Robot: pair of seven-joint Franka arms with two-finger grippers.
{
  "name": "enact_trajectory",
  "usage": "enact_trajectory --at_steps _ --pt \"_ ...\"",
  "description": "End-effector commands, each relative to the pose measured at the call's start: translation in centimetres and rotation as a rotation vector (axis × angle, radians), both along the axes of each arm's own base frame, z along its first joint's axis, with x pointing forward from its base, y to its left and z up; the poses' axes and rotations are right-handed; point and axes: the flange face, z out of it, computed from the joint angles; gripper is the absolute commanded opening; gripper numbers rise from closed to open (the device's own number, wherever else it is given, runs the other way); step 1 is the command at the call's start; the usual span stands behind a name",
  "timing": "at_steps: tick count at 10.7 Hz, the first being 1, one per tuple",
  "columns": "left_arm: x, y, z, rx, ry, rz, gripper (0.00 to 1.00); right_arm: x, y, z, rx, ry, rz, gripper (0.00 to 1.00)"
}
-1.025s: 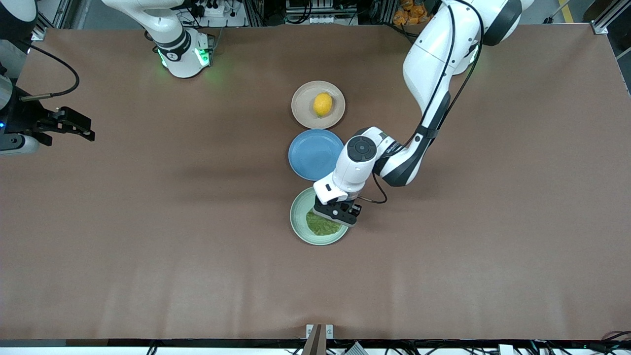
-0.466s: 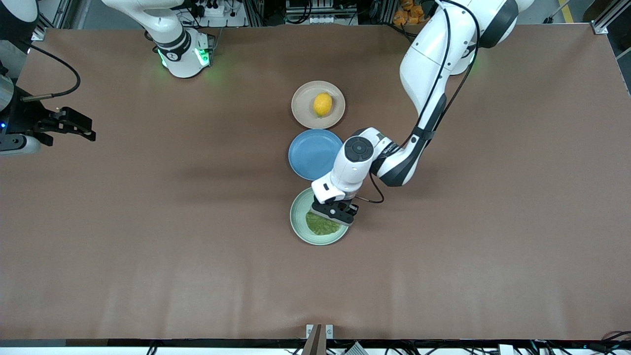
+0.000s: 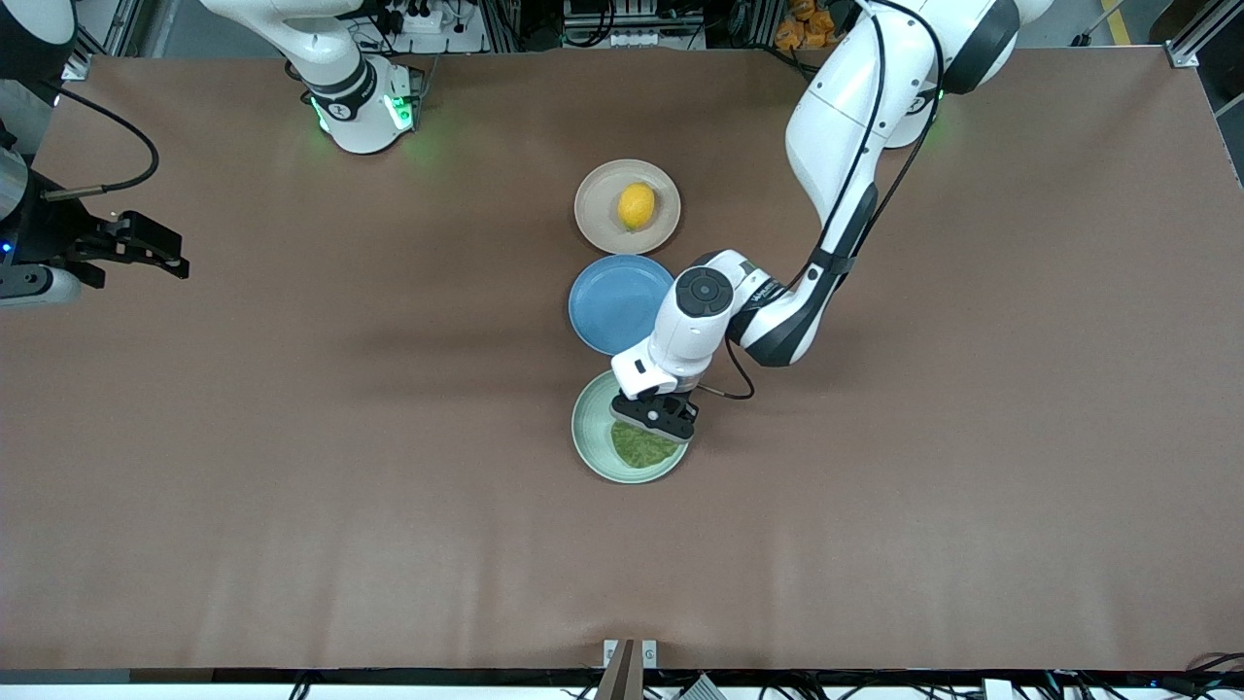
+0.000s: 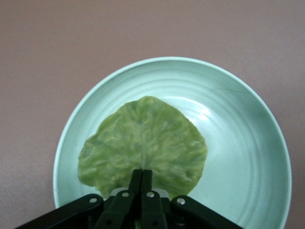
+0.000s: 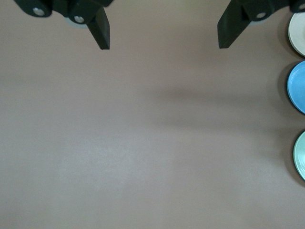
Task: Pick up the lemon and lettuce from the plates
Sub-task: 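Lower the left gripper and pinch the lettuce leaf's stem, then lift the lettuce off the plate and carry it beside the plates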
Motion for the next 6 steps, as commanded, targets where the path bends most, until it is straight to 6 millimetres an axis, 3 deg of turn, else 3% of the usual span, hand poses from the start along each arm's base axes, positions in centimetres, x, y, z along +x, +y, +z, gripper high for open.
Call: enact_trajectory --at_steps 1,4,6 --pt "1.4 1.4 4.6 0.055 0.005 0.013 0.00 -0.2 0.2 -0.1 -0.008 0.004 -0.006 1.00" --pt "3.5 4.9 12.1 0.069 0.026 0.082 0.00 -0.2 0.2 -0.1 -0.008 0.004 -0.006 1.00" --pt "5.0 8.8 15.7 0.085 0.062 0.147 0.00 -0.2 0.2 -0.2 -0.008 0.007 -0.006 1.00"
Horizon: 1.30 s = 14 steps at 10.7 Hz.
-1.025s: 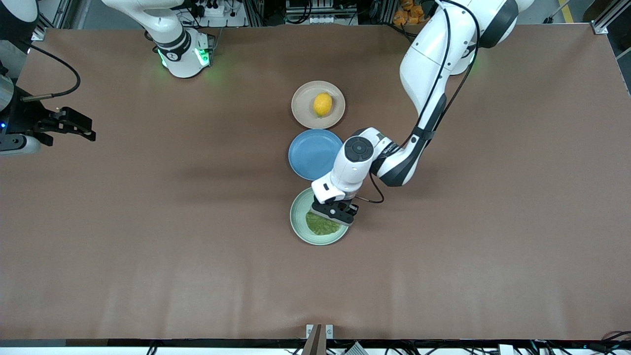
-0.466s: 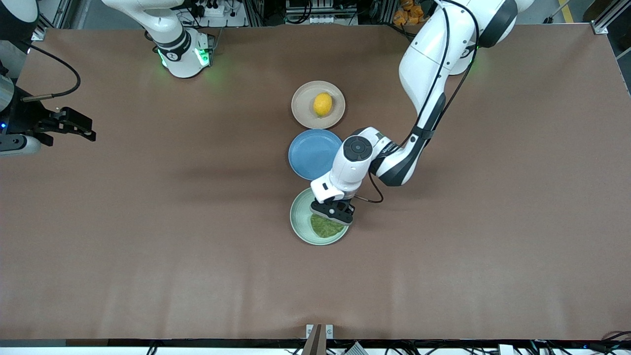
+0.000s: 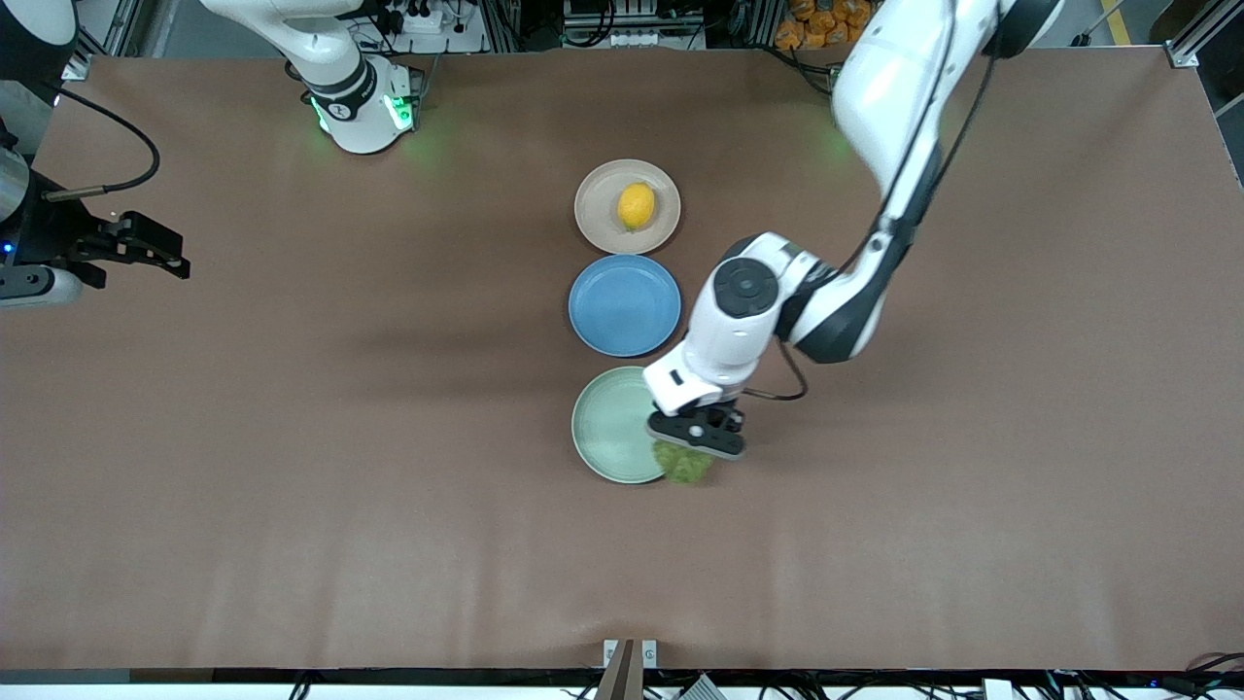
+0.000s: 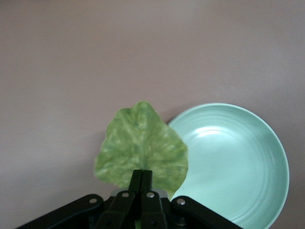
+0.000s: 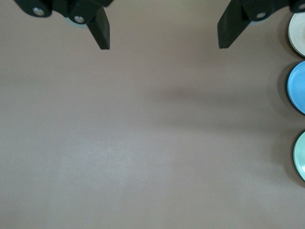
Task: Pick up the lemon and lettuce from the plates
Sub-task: 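Lift the lettuce off the plate and carry it beside the plates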
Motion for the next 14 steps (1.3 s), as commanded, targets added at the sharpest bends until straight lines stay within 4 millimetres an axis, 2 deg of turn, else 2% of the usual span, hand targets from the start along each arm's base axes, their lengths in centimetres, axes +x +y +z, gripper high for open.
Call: enact_trajectory --at_steps 1,3,4,6,7,10,12,14 --pt "1.2 6.2 4.7 0.033 0.074 0.088 0.00 -0.2 0.1 -0.3 -0.008 0.010 -0.007 1.00" --pt "3.6 12.7 5.1 0.071 0.121 0.114 0.00 -0.3 0.1 -0.3 -0.008 0.009 -0.007 1.00" --pt "5.2 17.2 5.0 0.092 0.139 0.100 0.00 -0.3 0.1 -0.3 -0.008 0.009 -0.007 1.00" --pt "7.3 25.6 3.4 0.119 0.180 0.055 0.00 -0.3 0.1 -0.3 -0.008 0.009 -0.007 1.00" --pt "7.7 28.2 2.9 0.117 0.192 0.077 0.00 -0.3 0.2 -0.3 -0.007 0.009 -0.007 1.00" --pt "7.7 33.3 -1.4 0.121 0.257 0.125 0.00 -0.3 0.2 -0.3 -0.007 0.009 -0.007 1.00" --pt "7.5 33.3 -3.3 0.119 0.275 0.125 0.00 -0.3 0.2 -0.3 -0.005 0.009 -0.007 1.00" --pt "7.6 34.7 -5.0 0.116 0.292 0.143 0.00 -0.3 0.2 -0.3 -0.005 0.009 -0.007 1.00"
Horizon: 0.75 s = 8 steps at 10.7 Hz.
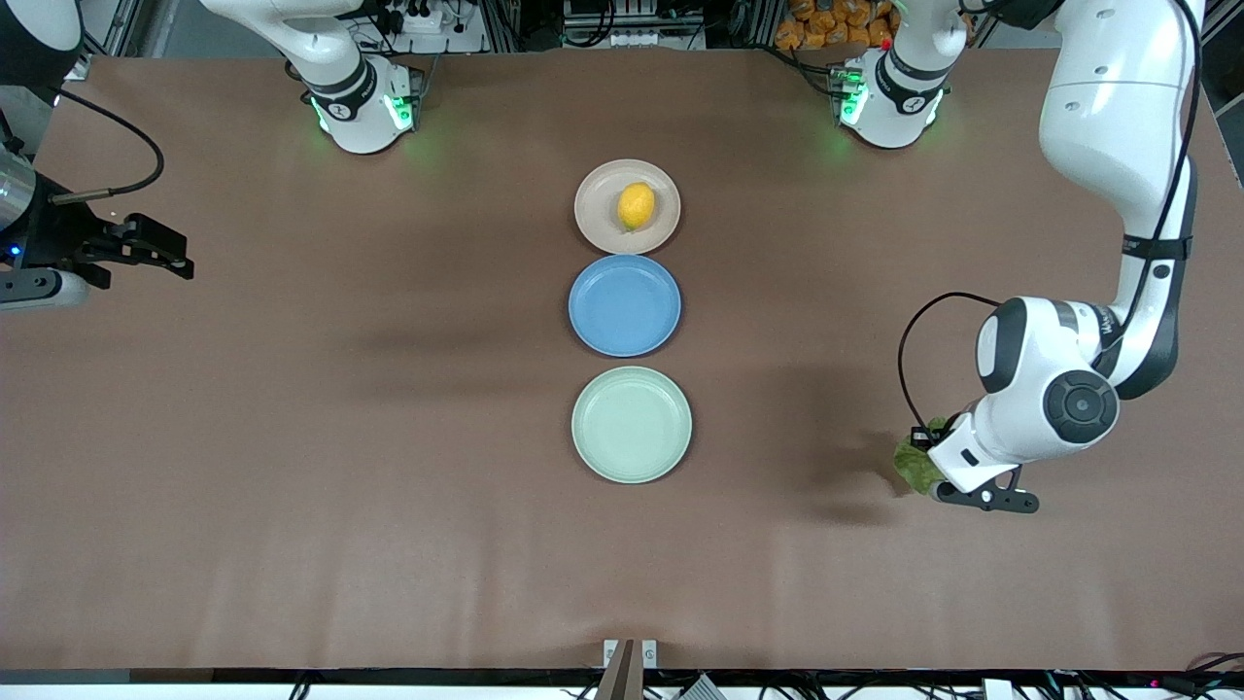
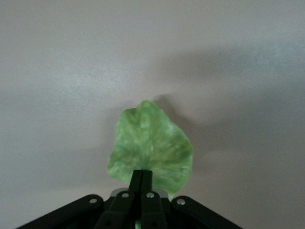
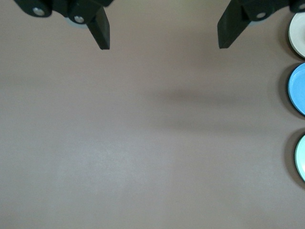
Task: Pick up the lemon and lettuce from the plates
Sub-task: 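Lift the lettuce off the plate and carry it beside the plates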
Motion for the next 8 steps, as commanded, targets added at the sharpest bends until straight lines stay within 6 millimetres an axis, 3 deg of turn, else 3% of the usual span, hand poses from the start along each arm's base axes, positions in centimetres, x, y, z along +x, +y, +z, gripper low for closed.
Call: enact_trajectory --at_steps 1,2,3,6,8 --pt "0.1 1.1 -1.4 -0.026 0.010 0.015 0.07 -0.2 0.1 0.2 -0.005 -0.002 -0.008 1.00" --pt "0.1 1.1 -1.4 -0.026 0.010 0.017 0.43 -0.2 0.1 0.2 -0.005 0.000 -0.008 1.00" --pt "0.1 1.1 -1.2 -0.026 0.008 0.014 0.99 -0.2 0.1 0.1 -0.005 0.001 -0.008 1.00" --pt "0.0 1.2 2.2 -0.019 0.007 0.017 1.00 -0.2 0.1 0.1 -0.005 0.000 -0.008 1.00" --pt "-0.2 1.2 5.6 -0.015 -0.013 0.019 1.00 -0.2 0.2 0.1 -0.005 0.001 -0.006 1.00"
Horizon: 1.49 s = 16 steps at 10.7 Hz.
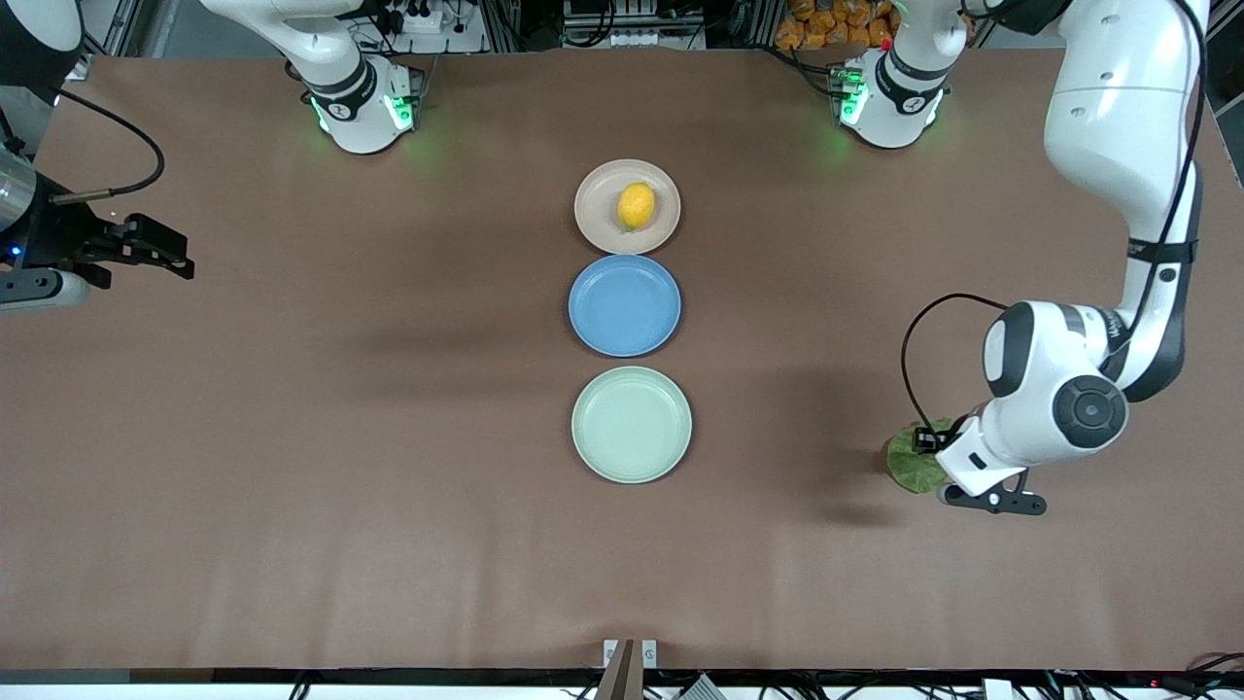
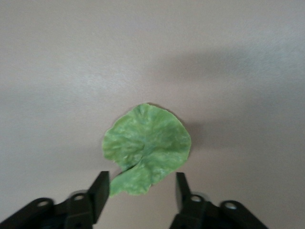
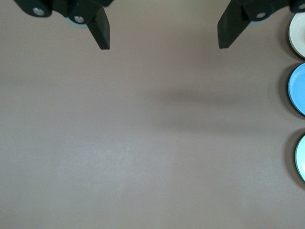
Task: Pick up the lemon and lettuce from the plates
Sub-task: 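Open the left gripper to drop the lettuce on the table, then raise the left gripper away from the lettuce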
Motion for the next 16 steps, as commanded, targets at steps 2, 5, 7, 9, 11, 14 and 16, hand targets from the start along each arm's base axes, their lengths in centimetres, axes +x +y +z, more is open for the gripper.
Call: enact_trajectory --at_steps 2,5,7,9,11,14,16 --pt "-1.3 0.2 8.7 -0.008 -0.019 0.014 1.00 -0.2 0.1 0.1 -0.005 -0.001 -0.008 1.00" --pt "-3.2 0.6 15.3 0.006 -0.012 0.026 1.00 -0.2 0.2 0.1 -0.005 -0.001 -0.006 1.00" --pt "-4.8 0.7 20.0 0.013 -0.029 0.031 1.00 -0.2 0.2 0.1 -0.005 -0.001 -0.006 1.00" --pt "-6.3 1.1 23.9 0.015 -0.043 0.041 1.00 -0.2 0.2 0.1 -0.005 -0.001 -0.006 1.00" --pt "-7.7 1.5 25.9 -0.025 -0.019 0.068 1.00 -0.2 0.2 0.1 -0.005 0.001 -0.006 1.00" --pt "-9.3 2.0 28.8 -0.019 -0.015 0.145 1.00 -0.2 0.2 0.1 -0.005 -0.001 -0.006 1.00" --pt "-9.9 1.9 29.6 -0.011 0.019 0.197 1.00 -0.2 0.2 0.1 -0.005 -0.001 -0.006 1.00"
